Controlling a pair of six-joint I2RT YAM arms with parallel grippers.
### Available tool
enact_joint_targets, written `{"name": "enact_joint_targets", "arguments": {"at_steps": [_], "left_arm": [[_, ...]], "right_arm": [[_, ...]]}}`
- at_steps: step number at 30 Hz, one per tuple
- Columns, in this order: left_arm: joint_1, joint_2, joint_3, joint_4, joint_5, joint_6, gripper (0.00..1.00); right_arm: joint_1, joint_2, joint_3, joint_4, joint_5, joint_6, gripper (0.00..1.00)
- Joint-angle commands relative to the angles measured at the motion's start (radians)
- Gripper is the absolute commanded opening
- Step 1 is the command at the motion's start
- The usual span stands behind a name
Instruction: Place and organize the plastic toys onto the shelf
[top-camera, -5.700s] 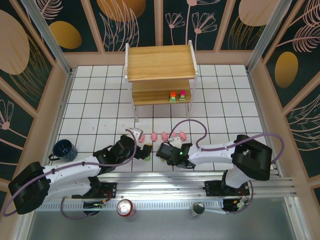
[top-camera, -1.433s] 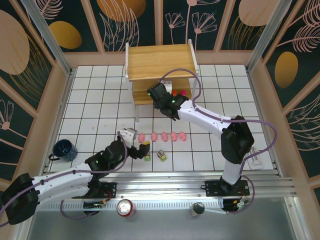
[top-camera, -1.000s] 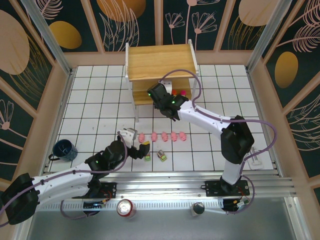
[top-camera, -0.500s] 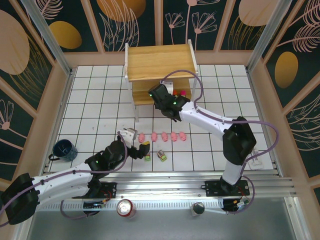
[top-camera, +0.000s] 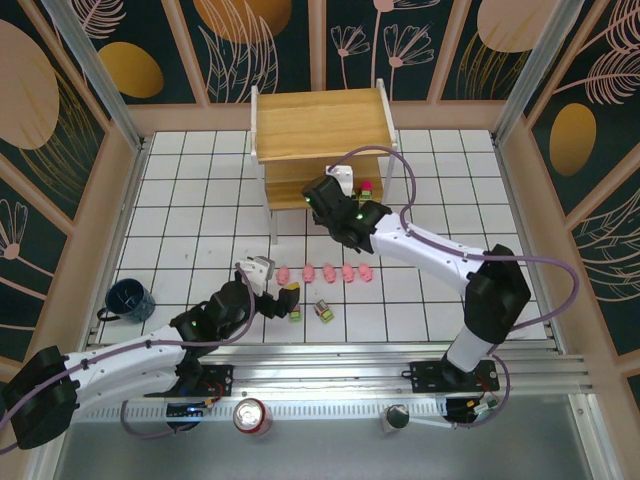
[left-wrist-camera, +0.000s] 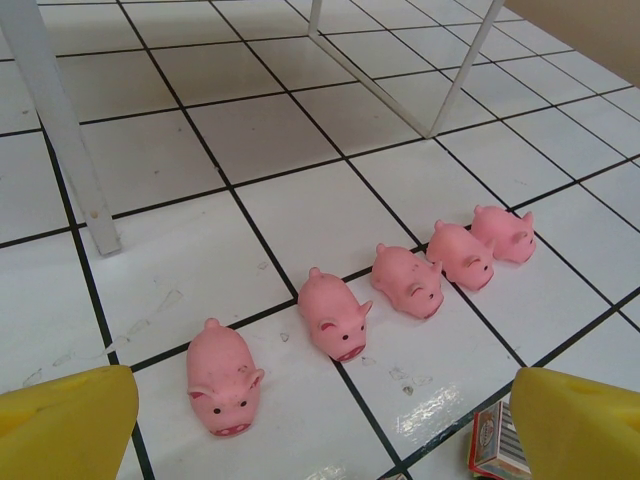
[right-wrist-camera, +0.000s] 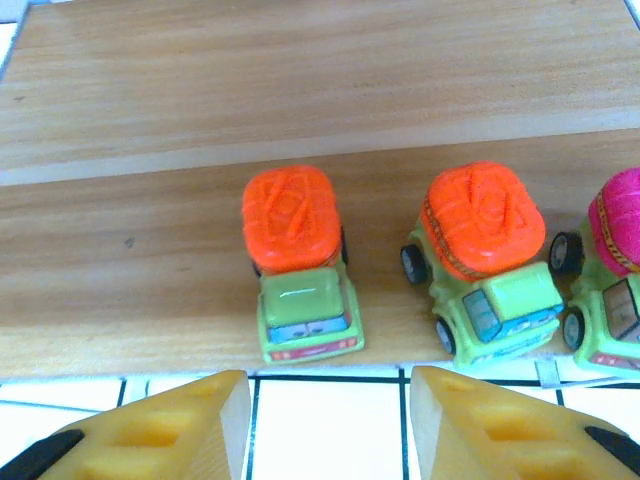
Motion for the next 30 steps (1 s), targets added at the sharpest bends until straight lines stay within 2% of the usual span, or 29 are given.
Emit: {"name": "enact_joint_targets", "arguments": {"at_steps": [1, 7, 24, 30], "left_arm": [[-0.005, 0.000, -0.008, 0.039, 0.006, 0.015, 0.95], [-0.004, -0.001, -0.008, 0.038, 0.006, 0.016, 0.95], [-0.007, 0.051, 0.029, -0.028, 0.027, -0.026, 0.95], [-0.008, 0.056, 0.043, -0.076, 0.020, -0.060, 0.94]], "right_arm": [[0.037, -0.051, -0.026, -0.019, 0.039, 0.035, 0.47], [0.093, -0.098, -0.074, -0.061, 0.045, 0.058, 0.47], [0.240, -0.283, -0.415, -0.059, -0.073, 0.088, 0.45], [0.304, -0.298, -0.484, -0.045, -0.100, 0.085, 0.45]]}}
